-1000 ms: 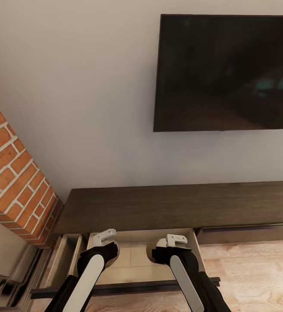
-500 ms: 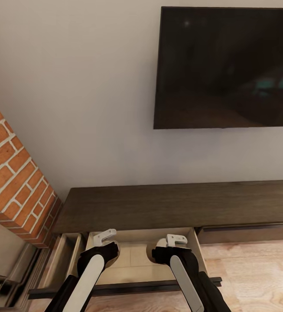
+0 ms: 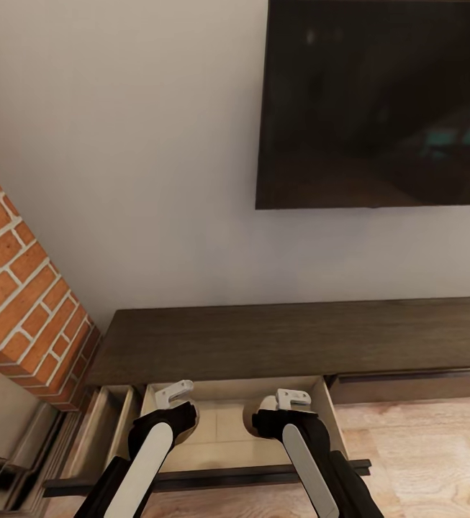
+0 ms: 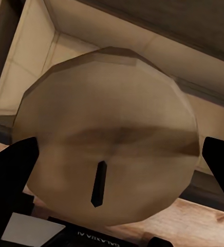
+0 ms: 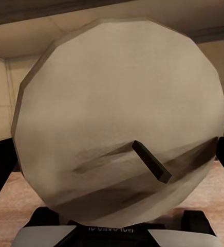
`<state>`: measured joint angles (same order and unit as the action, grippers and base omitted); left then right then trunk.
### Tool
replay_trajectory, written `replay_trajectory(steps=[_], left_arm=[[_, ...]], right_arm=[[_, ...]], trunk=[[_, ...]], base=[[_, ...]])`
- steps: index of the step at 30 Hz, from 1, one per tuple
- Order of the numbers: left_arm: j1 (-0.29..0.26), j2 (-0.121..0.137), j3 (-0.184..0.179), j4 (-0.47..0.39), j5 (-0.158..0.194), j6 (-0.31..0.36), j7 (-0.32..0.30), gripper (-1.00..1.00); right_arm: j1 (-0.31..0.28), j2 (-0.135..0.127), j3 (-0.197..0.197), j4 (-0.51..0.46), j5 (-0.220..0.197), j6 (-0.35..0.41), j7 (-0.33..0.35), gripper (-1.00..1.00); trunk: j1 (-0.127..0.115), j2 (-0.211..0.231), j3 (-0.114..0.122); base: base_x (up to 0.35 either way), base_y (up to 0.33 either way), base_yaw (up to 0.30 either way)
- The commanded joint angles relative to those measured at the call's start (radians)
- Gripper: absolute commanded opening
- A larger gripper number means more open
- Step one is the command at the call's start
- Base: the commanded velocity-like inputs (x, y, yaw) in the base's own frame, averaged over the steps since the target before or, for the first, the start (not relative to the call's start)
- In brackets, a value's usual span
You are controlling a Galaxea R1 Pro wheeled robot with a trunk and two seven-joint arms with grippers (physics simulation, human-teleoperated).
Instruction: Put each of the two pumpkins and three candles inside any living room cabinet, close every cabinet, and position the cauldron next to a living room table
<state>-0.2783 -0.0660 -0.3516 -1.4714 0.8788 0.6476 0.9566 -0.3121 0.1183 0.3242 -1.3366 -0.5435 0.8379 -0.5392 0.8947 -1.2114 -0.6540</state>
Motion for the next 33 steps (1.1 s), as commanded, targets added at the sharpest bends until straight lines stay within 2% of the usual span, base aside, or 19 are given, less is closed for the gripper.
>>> replay_trajectory(steps=[1,33], left_arm=[[-0.001,0.000,-0.001,-0.001,0.006,0.003,0.008,-1.00],[-0.001,0.000,-0.001,-0.001,0.006,0.006,0.008,-1.00]], right_arm=[[-0.001,0.000,0.001,-0.001,-0.010,0.001,-0.010,-1.00],[-0.001,0.001,-0.004,-0.002,-0.011,-0.004,-0.013,-1.00]], trunk=[[0.004,-0.008,-0.004],[0.127,-0.232,-0.104]], base=[[0.000,0.000,0.000],[0.000,0.000,0.000]])
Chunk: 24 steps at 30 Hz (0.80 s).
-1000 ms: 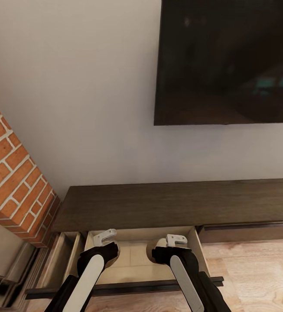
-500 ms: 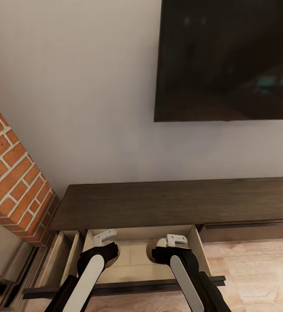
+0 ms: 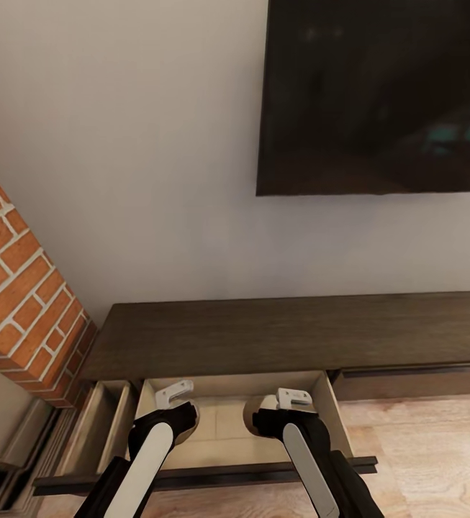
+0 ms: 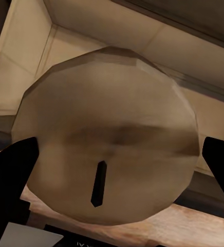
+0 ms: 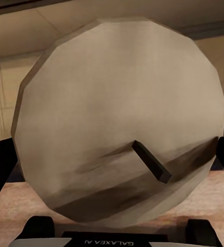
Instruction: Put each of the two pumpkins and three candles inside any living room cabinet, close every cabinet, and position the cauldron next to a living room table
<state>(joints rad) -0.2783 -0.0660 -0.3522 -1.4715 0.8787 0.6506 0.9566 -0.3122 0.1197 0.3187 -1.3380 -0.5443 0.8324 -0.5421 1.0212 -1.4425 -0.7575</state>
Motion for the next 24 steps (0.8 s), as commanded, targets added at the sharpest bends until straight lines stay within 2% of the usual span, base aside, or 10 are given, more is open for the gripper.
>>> replay_trajectory(steps=[1,13,24], left_arm=[[-0.001,0.000,-0.001,-0.001,0.006,0.003,0.008,-1.00],[-0.001,0.002,0.004,-0.001,0.007,0.015,0.008,-1.00],[-0.004,-0.001,0.013,0.012,0.009,0.111,0.013,-1.00]], right_arm=[[-0.001,0.000,0.001,-0.001,-0.011,0.001,-0.010,-1.00],[-0.001,0.000,0.000,-0.005,-0.010,0.001,-0.010,-1.00],[-0.042,0.002,0.001,0.001,-0.012,0.024,-0.011,-1.00]], trunk=[[0.004,-0.008,-0.004],[0.050,-0.092,-0.042],[0.092,-0.169,-0.076]], base=[[0.000,0.000,0.000],[0.000,0.000,0.000],[0.000,0.000,0.000]])
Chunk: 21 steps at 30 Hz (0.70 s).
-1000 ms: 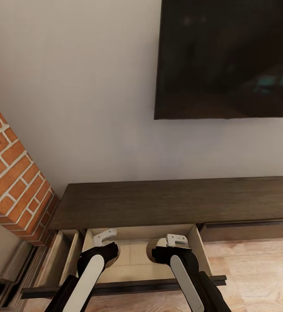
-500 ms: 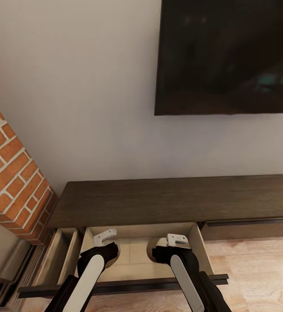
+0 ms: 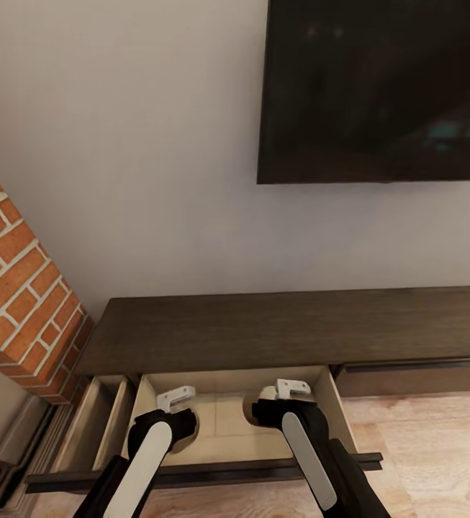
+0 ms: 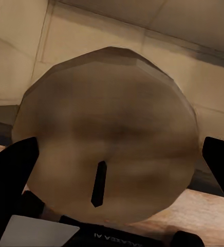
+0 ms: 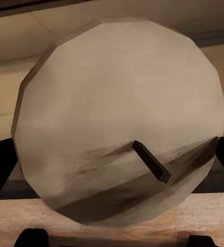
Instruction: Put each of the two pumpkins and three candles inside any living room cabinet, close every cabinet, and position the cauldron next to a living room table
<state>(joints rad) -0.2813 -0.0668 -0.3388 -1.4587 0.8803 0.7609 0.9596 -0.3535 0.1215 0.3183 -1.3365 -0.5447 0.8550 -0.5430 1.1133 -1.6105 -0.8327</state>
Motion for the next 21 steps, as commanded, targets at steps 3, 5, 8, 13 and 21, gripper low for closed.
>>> replay_trajectory(steps=[3,5,8,13,21], left_arm=[[-0.001,-0.001,-0.001,0.006,0.009,0.007,0.012,-1.00],[-0.001,-0.001,-0.001,0.013,0.008,0.007,0.012,-1.00],[-0.002,-0.002,-0.002,0.016,0.008,0.009,0.012,-1.00],[-0.010,-0.005,-0.002,0.017,0.007,0.010,0.012,-1.00],[-0.018,-0.044,-0.003,0.017,0.000,0.010,0.010,-1.00]], right_arm=[[-0.010,0.003,0.001,-0.001,-0.012,0.022,-0.022,-1.00],[-0.032,0.018,0.002,0.010,-0.014,0.034,-0.040,-1.00],[-0.072,0.045,0.002,0.077,-0.013,0.058,-0.056,-1.00],[-0.102,0.053,0.003,0.127,-0.012,0.064,-0.061,-1.00],[-0.105,0.053,0.007,0.169,-0.011,0.061,-0.061,-1.00]], trunk=[[0.012,-0.022,-0.010],[0.019,-0.036,-0.017],[0.031,-0.057,-0.026],[0.050,-0.092,-0.042],[0.081,-0.148,-0.067]], base=[[0.000,0.000,0.000],[0.000,0.000,0.000],[0.000,0.000,0.000],[0.000,0.000,0.000],[0.000,0.000,0.000]])
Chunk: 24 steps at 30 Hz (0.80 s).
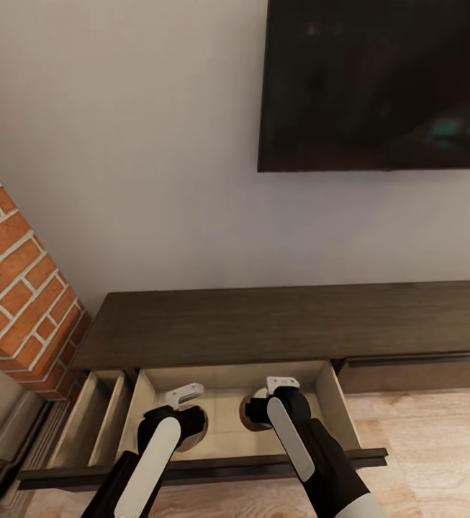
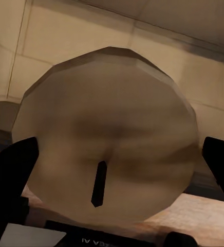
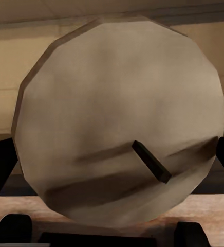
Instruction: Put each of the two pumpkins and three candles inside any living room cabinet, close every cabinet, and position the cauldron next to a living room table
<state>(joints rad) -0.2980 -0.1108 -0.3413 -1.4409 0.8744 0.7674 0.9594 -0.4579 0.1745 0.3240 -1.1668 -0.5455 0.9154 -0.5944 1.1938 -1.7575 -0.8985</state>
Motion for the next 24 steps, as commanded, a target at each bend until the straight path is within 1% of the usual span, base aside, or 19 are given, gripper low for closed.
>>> replay_trajectory(steps=[1,4,8,21,24], left_arm=[[-0.002,-0.004,-0.001,-0.001,0.003,0.014,0.010,-1.00],[-0.010,-0.007,-0.001,-0.001,0.001,0.038,0.012,-1.00],[-0.021,-0.007,-0.001,-0.001,0.001,0.047,0.013,-1.00],[-0.023,-0.007,-0.001,0.019,-0.005,0.034,0.007,-1.00],[-0.023,-0.006,-0.001,0.020,-0.005,0.018,0.006,-1.00]], right_arm=[[-0.001,0.000,0.001,0.004,-0.010,-0.001,-0.010,-1.00],[-0.001,0.000,0.002,0.010,-0.009,-0.002,-0.010,-1.00],[-0.001,0.000,0.004,0.011,-0.007,-0.006,-0.009,-1.00],[-0.001,0.000,0.004,0.013,-0.005,-0.013,-0.008,-1.00],[-0.001,0.000,0.005,0.013,-0.005,-0.014,-0.008,-1.00]], trunk=[[0.004,-0.008,-0.004],[0.015,-0.029,-0.013],[0.031,-0.057,-0.026],[0.081,-0.148,-0.067],[0.092,-0.169,-0.076]], base=[[0.000,0.000,0.000],[0.000,0.000,0.000],[0.000,0.000,0.000],[0.000,0.000,0.000],[0.000,0.000,0.000]])
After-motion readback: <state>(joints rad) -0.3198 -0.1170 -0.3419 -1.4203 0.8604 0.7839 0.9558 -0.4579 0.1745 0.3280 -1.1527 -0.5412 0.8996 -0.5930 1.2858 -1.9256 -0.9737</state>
